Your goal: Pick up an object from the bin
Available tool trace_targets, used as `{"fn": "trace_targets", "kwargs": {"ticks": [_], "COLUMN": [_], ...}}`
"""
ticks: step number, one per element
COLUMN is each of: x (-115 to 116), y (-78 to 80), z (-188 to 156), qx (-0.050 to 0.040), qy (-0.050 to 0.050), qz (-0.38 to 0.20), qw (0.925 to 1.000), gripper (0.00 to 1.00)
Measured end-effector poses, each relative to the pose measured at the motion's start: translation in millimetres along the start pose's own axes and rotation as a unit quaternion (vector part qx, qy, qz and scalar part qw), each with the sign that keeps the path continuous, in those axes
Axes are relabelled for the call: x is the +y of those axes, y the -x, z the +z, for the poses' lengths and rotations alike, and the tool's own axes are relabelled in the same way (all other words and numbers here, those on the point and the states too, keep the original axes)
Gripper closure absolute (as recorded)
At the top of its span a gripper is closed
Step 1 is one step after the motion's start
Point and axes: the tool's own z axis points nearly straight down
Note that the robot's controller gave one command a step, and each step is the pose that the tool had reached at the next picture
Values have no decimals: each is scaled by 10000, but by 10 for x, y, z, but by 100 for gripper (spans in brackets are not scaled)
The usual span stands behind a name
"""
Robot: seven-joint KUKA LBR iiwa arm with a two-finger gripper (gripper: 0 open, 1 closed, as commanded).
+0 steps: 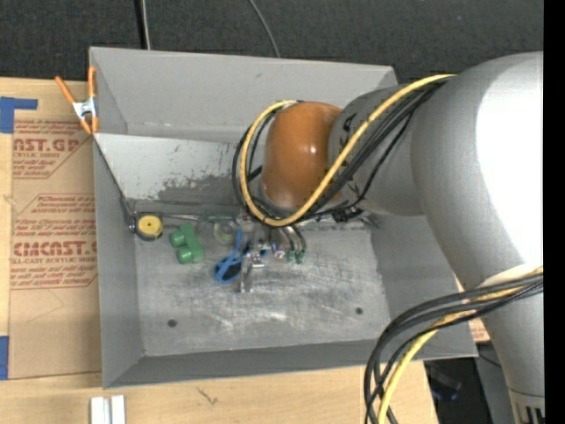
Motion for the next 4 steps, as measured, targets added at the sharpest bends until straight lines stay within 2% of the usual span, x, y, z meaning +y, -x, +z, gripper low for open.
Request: {"fn": "trace_targets", "kwargs": {"ticks": [1,2,3,4], "x": [7,-3,195,174], "y": [-2,-46,-21,-120], "z": [-13,-979,-1379,-911], "qx": [-1,4,21,62], "qy": [8,2,15,2], "qz": [1,-121,-2919,-483], "qw": [10000,9999,9565,9988], "gripper": [100,100,100,100]}}
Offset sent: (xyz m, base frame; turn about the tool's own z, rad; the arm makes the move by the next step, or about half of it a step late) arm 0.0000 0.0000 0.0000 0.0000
